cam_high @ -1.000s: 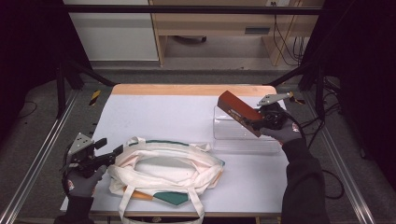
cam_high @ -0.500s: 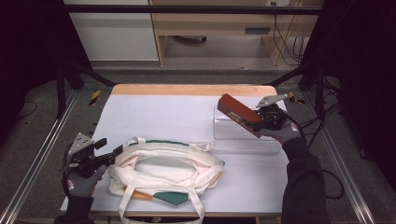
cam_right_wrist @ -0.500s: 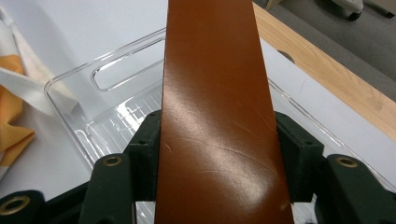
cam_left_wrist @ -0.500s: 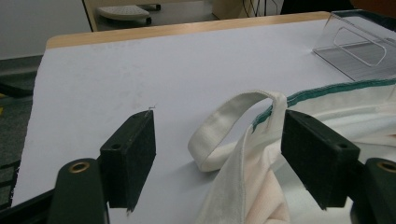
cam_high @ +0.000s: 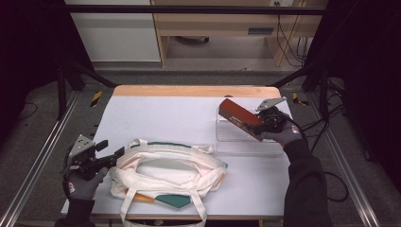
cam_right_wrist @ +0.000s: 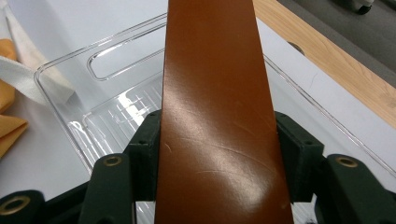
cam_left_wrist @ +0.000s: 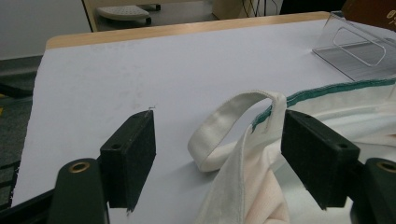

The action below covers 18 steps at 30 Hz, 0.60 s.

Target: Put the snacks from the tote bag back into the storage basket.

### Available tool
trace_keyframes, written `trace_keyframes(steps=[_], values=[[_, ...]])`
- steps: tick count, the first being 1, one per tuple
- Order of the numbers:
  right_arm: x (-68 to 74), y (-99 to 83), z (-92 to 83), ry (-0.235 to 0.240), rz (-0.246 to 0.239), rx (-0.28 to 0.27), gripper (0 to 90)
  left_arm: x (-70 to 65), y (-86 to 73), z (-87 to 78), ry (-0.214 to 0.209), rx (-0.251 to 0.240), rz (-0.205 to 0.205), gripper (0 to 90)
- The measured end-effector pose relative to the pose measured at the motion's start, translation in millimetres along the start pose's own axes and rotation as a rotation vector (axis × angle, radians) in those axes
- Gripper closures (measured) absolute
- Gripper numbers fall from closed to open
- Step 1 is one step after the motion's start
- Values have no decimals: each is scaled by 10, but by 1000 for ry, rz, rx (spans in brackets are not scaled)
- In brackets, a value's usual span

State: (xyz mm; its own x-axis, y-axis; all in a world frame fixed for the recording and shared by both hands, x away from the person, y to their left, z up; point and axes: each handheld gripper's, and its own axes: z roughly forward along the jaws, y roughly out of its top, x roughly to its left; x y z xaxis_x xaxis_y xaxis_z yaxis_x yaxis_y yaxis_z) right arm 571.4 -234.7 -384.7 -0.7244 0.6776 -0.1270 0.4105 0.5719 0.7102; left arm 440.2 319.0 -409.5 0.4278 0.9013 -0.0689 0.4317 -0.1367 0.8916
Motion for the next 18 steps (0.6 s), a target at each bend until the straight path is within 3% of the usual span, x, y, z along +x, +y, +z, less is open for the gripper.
trace_keyframes(steps=[18], values=[[-19, -45, -14, 20, -28, -5, 435, 0, -5, 12, 1, 5, 0, 260]])
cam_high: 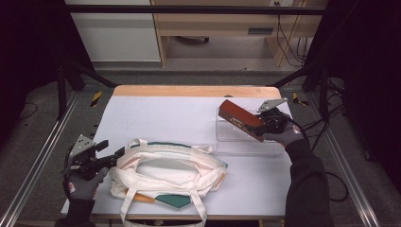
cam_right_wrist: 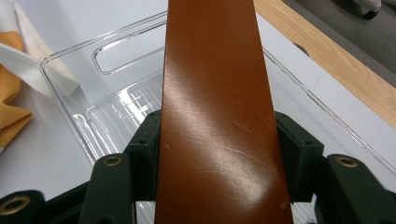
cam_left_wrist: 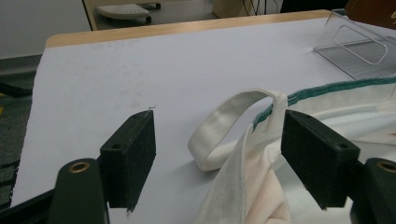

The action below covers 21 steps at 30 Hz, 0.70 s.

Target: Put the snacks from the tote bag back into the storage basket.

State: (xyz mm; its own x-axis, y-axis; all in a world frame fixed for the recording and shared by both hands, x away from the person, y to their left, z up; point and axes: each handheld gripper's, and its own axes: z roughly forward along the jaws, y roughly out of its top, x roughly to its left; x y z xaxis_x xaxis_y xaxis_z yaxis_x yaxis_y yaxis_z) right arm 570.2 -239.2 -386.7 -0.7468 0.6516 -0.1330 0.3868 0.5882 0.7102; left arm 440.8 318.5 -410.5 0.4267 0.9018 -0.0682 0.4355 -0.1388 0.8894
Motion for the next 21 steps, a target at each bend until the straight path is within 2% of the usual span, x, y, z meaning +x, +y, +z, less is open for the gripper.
trace_keyframes(steps=[5, 11, 21], values=[[26, 3, 6, 7, -30, -1, 436, 9, -2, -4, 1, -1, -2, 260], [-3, -30, 19, 1, -14, 19, 435, 3, -2, 4, 0, 1, -1, 260], [-3, -124, 164, 15, 22, 38, 429, 1, -5, 8, 1, 2, -1, 260]])
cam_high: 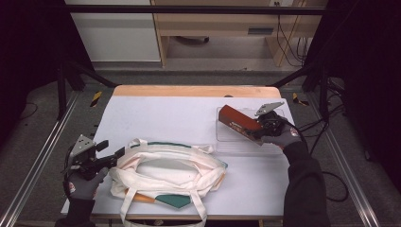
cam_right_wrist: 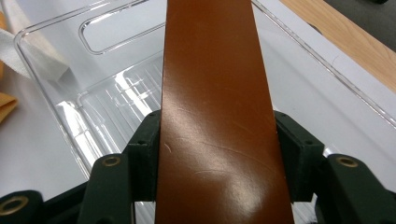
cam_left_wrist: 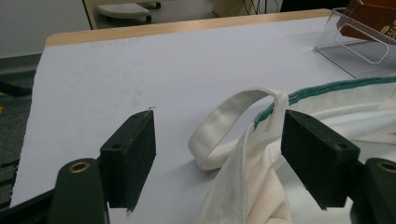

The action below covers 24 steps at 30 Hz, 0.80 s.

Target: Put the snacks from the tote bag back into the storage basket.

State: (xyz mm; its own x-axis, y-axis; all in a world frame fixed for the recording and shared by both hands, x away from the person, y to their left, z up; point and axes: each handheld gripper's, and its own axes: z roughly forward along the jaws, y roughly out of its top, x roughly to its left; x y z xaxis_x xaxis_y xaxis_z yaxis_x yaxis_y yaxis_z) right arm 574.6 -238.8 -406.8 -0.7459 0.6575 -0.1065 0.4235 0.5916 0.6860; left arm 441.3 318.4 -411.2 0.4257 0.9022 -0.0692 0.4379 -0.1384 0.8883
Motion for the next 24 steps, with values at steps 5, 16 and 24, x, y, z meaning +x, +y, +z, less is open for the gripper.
trace_keyframes(steps=[5, 16, 24], values=[[16, 10, 68, -2, 9, 22, 427, -1, -2, 3, 0, 2, 2, 260], [44, 6, 184, -9, 18, 89, 421, 5, -2, -4, 0, 0, 0, 261], [58, 17, 225, -18, 25, 132, 405, 4, -1, -6, -1, -1, 0, 260]])
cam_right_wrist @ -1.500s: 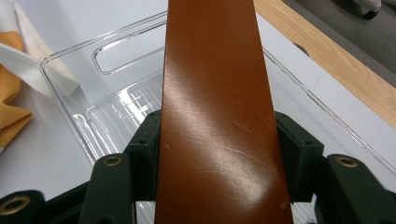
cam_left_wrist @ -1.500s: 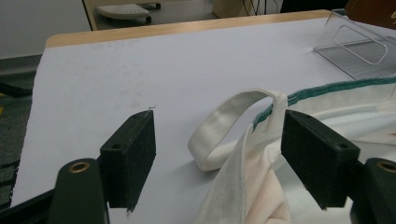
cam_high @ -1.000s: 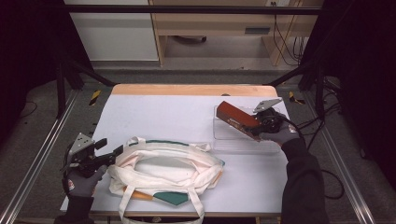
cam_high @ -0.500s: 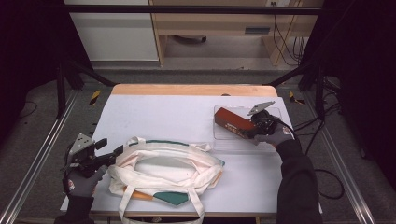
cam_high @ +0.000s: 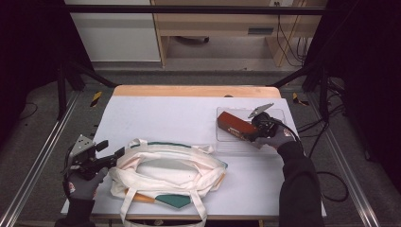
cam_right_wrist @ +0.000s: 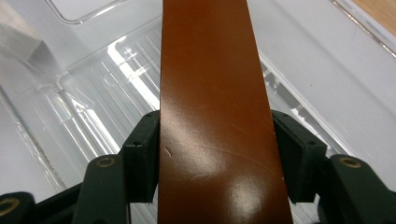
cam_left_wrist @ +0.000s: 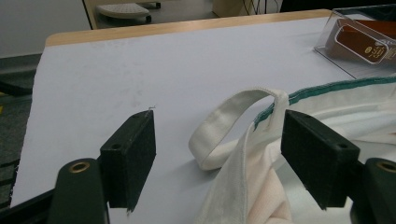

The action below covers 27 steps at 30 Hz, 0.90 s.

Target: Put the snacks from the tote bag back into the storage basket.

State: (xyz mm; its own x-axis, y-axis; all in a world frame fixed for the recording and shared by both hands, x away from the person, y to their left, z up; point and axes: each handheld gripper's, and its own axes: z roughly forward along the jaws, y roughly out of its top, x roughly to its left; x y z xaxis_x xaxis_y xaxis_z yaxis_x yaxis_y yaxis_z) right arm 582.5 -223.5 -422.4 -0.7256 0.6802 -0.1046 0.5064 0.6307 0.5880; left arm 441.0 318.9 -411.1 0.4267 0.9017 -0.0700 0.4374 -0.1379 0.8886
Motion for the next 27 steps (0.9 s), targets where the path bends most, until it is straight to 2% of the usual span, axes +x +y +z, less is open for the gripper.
trace_keyframes(steps=[7, 13, 16, 18, 22, 25, 27], values=[[23, 15, -13, -25, -4, -7, 369, -1, 0, 2, 0, 1, 1, 261], [67, 70, -197, -56, 9, -86, 404, -8, 1, 2, 1, 1, 3, 261], [109, 96, -329, -76, 44, -143, 457, -14, 2, 1, 1, 3, 5, 261], [146, 100, -404, -90, 85, -169, 525, -16, 2, 1, 1, 4, 6, 261], [256, 70, -473, -139, 145, -184, 633, -25, 3, 2, 0, 3, 8, 262], [310, -2, -474, -153, 207, -211, 706, -25, 3, 0, 0, 4, 10, 262], [343, -48, -452, -197, 213, -195, 736, -26, 3, 3, 0, 3, 8, 262]])
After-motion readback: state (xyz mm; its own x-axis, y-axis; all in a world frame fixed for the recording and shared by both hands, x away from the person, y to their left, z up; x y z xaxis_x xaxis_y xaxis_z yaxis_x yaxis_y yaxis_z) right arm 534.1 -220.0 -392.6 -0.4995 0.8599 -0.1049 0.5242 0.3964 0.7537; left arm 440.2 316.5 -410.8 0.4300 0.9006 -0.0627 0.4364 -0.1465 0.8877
